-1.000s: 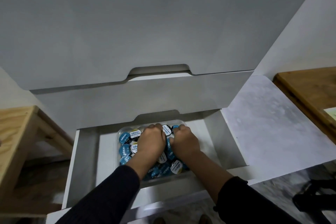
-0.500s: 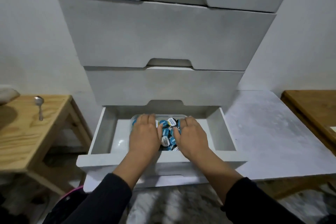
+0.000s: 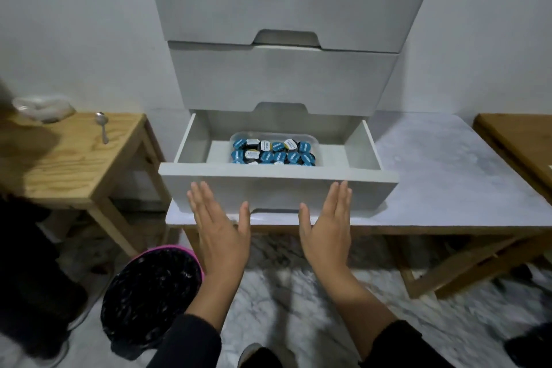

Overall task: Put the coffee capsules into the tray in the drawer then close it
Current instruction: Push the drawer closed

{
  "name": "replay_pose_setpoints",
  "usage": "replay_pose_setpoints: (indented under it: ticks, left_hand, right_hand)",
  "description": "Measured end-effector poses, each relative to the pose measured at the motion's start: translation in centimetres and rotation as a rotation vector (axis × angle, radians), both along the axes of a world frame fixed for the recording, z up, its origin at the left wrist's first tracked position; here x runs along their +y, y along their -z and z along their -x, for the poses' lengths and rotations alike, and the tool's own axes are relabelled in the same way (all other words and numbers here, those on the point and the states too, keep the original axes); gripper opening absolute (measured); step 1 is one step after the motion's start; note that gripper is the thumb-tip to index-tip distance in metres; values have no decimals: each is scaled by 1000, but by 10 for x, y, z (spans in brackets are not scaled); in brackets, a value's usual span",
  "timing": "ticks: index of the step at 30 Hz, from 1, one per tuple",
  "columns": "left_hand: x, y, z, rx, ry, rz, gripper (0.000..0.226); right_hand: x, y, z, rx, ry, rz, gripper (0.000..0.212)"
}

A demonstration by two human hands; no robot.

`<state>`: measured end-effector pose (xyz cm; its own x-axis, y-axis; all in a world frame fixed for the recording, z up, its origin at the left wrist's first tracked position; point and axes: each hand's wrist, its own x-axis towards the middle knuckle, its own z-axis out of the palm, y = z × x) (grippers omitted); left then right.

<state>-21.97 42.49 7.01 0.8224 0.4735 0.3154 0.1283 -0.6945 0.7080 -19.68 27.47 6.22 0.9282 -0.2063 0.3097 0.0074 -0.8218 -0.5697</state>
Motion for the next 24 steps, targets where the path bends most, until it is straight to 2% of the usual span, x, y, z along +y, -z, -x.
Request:
replay_pose_setpoints:
  ticks: [7, 14, 24]
  left_hand:
    - [16, 35, -24, 20, -65, 186, 101]
    - [26, 48, -60, -131, -66, 334, 115]
    - [26, 59, -104, -207, -50, 342, 117]
  right_hand:
    - [5, 24, -11, -21, 159, -192, 86]
    - [9, 40, -41, -84, 281, -361, 97]
    - [13, 50, -86, -143, 333, -350, 101]
